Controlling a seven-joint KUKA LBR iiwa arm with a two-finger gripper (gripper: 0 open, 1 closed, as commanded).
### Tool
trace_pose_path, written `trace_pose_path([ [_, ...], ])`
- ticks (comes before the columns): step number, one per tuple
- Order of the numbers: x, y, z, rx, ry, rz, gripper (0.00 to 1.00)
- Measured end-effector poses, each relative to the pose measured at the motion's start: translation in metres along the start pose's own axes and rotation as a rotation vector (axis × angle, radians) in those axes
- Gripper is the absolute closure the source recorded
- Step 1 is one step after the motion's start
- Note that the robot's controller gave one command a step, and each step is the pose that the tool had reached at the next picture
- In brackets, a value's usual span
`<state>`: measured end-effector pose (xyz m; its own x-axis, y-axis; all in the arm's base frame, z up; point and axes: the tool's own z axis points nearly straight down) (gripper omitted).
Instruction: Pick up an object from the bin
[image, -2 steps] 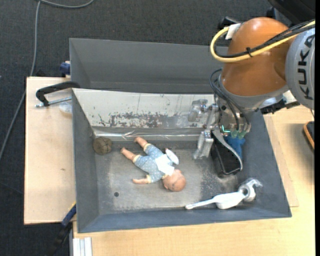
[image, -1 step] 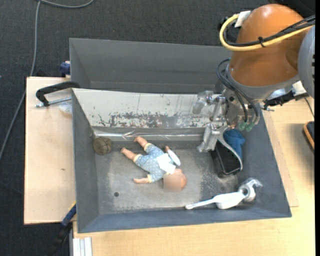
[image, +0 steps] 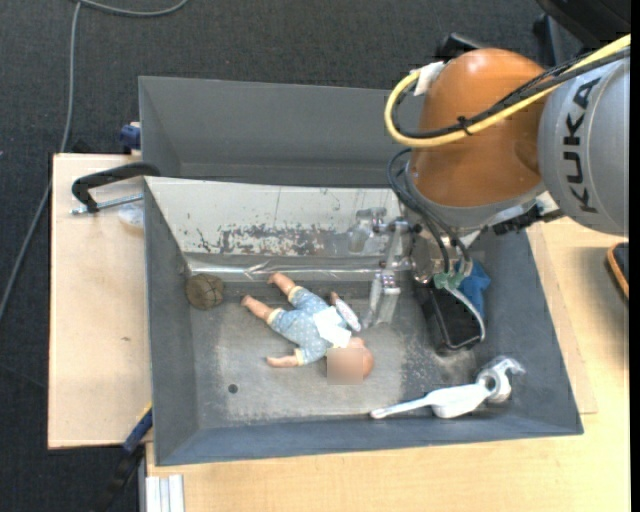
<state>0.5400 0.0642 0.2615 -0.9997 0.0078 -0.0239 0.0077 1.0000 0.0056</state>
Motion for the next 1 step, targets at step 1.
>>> trace_pose_path([
  [1, -0.0369, 0.0231, 0.0547, -0.006, -0.012, -0.007, 0.00],
])
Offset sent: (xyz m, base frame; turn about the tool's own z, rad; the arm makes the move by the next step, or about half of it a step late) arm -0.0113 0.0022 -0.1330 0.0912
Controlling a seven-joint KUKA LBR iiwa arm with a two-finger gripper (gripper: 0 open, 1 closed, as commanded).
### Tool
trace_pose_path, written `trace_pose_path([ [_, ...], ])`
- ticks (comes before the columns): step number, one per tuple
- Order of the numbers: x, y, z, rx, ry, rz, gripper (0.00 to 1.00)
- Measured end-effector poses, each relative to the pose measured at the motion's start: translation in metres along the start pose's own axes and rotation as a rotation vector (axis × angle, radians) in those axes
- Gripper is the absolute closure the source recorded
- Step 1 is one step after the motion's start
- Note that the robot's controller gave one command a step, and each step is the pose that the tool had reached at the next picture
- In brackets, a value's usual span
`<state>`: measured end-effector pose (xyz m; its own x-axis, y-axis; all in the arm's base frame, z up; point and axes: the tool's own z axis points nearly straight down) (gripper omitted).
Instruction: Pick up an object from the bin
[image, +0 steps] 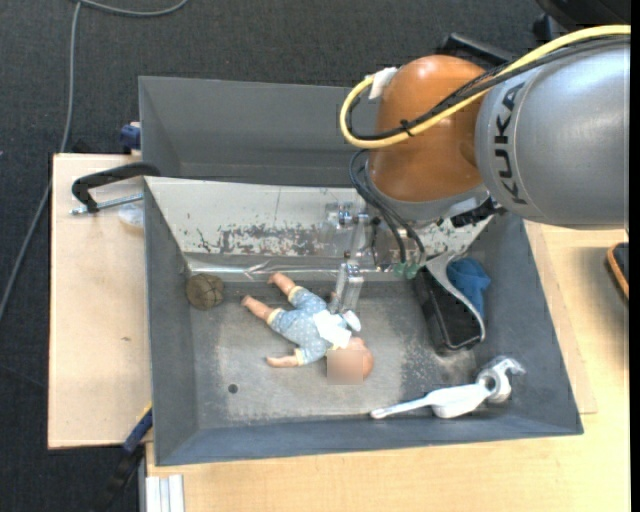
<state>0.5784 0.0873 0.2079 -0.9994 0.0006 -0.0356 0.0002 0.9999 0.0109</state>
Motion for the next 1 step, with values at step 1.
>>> trace_pose_path([
  [1, 0.0328, -0.0156, 0.0606, 0.004, 0.006, 0.078, 0.00],
])
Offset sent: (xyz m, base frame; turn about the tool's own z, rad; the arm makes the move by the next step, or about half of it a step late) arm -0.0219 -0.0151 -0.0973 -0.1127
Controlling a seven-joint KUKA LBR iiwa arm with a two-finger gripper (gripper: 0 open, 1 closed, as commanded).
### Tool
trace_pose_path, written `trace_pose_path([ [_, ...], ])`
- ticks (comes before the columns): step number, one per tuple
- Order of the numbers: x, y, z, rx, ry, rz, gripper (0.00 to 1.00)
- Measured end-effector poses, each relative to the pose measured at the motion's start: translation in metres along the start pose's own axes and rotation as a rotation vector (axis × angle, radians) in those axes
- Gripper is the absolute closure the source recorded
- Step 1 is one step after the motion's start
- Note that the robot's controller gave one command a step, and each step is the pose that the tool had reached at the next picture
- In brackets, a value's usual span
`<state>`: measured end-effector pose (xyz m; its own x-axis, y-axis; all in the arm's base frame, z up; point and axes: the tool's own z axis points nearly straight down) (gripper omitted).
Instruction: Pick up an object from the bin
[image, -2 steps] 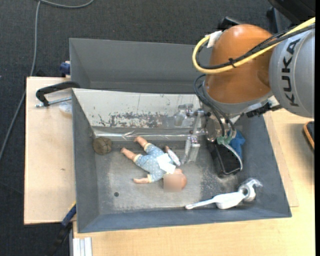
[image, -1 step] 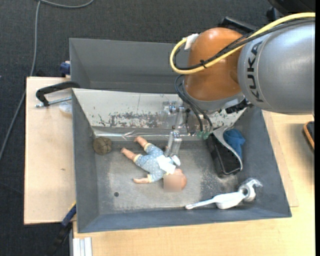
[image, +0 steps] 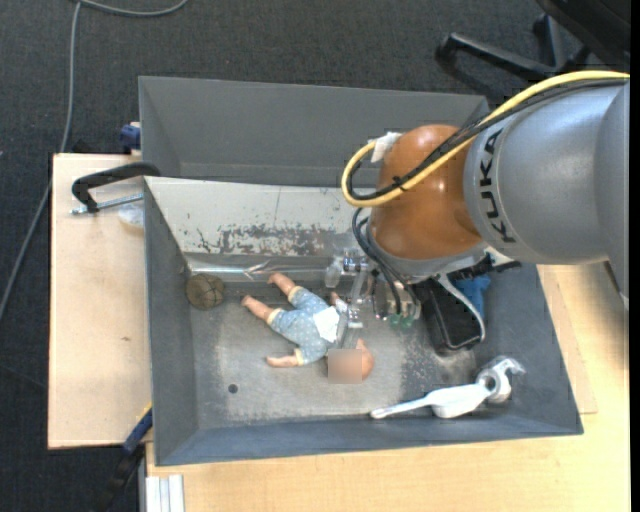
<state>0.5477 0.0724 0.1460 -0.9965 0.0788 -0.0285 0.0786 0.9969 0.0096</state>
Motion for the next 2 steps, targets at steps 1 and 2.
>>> trace_pose_path([
  [1, 0.015, -0.001, 0.023, -0.001, 0.003, -0.083, 0.00],
  [2, 0.006, -0.019, 0.063, -0.004, -0.002, -0.128, 1.00],
])
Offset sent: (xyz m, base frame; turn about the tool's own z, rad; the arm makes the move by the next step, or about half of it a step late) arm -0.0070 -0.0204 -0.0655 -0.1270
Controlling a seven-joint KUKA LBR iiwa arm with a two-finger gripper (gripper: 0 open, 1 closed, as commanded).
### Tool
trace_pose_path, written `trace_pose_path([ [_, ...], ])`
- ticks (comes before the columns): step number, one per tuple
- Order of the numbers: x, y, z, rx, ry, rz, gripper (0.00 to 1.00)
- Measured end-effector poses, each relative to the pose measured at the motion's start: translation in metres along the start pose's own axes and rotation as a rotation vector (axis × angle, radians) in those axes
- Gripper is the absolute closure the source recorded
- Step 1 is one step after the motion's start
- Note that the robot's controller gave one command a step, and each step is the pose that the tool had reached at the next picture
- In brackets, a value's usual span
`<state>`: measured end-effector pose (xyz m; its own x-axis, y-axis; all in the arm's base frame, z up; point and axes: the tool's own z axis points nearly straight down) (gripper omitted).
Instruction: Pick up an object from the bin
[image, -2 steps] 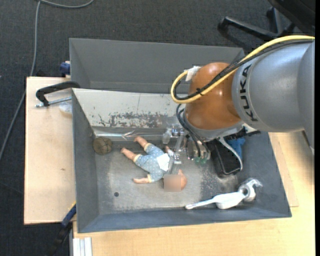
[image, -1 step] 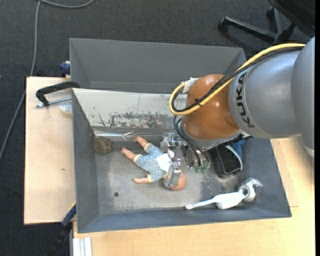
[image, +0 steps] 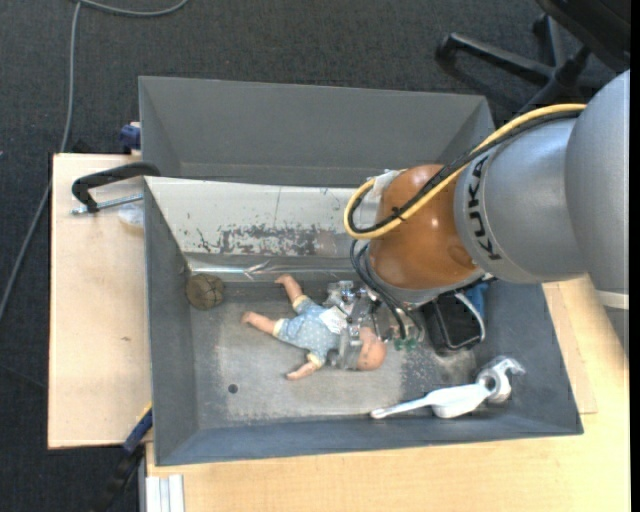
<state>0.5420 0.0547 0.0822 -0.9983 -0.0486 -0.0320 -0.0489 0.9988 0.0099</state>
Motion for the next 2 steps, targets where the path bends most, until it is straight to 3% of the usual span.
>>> trace_pose_path([
  [1, 0.000, 0.000, 0.000, 0.000, 0.000, 0.000, 1.00],
  [2, -0.009, -0.016, -0.154, -0.001, -0.007, 0.014, 1.00],
])
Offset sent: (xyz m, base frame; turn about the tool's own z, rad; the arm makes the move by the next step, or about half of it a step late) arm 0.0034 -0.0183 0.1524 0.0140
